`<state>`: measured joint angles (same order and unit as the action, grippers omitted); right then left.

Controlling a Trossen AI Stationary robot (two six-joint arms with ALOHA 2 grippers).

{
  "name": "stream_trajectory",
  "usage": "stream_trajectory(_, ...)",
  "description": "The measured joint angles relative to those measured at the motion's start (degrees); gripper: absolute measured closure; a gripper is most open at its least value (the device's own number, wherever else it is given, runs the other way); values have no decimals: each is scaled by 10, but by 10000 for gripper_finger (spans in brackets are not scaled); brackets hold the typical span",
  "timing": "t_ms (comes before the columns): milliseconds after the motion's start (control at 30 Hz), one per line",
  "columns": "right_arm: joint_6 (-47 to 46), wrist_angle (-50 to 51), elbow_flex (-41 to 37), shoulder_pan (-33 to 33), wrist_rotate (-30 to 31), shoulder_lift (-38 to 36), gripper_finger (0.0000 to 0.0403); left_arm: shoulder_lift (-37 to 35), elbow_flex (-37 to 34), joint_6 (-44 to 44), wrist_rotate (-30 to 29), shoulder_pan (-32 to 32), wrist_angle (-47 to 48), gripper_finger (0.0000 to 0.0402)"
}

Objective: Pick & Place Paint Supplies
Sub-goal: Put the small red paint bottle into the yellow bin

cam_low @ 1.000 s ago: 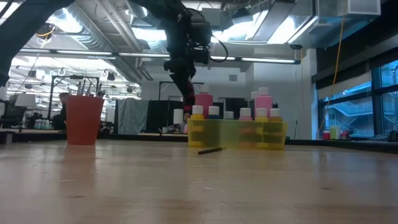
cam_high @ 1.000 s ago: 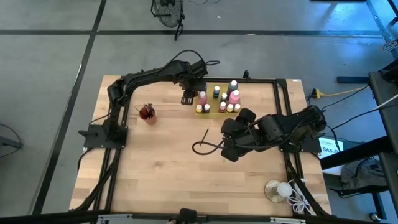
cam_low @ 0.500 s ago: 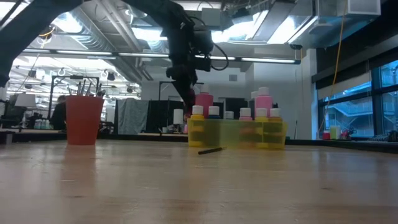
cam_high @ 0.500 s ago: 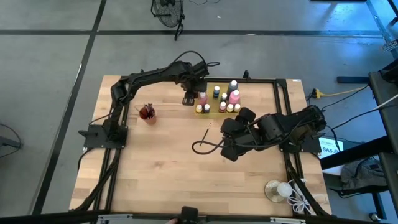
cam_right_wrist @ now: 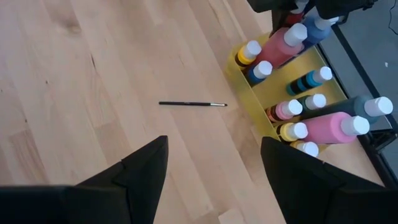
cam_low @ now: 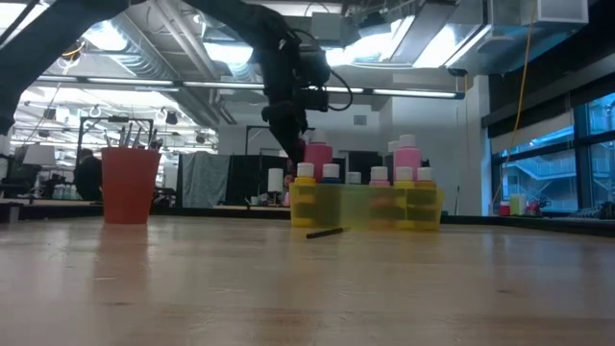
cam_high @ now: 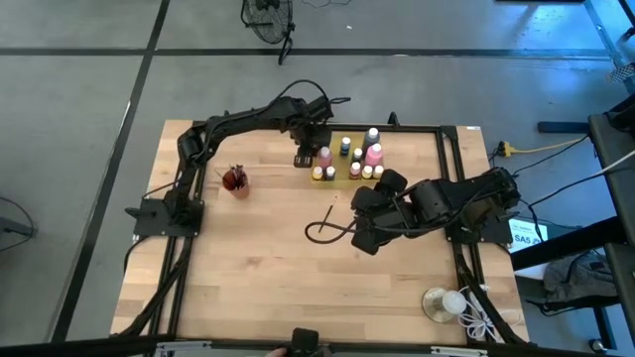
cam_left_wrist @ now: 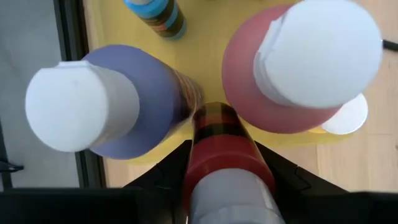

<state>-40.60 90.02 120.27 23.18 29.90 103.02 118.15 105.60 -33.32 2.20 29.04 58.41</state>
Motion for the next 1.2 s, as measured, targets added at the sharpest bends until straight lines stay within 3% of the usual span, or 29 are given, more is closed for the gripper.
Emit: stream_trajectory(1200, 25, 0, 0, -18, 1, 0, 142, 36, -23, -2, 9, 4, -26, 262)
